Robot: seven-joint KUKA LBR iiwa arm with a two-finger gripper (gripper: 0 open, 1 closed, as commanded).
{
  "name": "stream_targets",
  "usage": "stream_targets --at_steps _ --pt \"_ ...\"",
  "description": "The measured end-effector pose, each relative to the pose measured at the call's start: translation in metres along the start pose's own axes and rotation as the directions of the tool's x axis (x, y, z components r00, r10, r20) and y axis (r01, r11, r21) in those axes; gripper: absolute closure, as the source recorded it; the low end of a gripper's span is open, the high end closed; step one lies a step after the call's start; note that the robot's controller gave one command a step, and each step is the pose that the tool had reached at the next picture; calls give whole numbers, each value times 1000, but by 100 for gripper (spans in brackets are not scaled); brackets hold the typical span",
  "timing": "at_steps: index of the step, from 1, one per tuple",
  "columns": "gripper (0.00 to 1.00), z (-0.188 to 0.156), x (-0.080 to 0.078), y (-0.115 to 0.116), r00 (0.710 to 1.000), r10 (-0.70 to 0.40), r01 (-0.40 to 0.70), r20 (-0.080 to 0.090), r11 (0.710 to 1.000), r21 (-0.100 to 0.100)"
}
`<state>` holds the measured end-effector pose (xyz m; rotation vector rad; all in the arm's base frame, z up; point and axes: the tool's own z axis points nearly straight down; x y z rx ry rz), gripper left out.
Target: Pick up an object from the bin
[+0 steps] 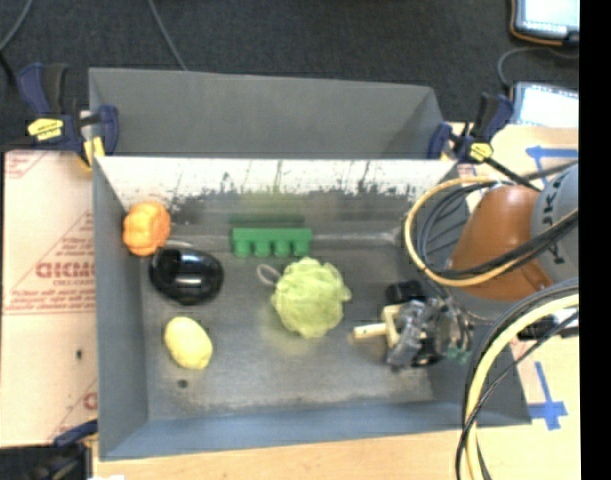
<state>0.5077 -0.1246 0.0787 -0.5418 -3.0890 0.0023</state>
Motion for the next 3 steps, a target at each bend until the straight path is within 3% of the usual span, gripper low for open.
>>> stream_targets --at_steps 3 --pt "100 0 0 0 1000 2 -2 0 1000 0"
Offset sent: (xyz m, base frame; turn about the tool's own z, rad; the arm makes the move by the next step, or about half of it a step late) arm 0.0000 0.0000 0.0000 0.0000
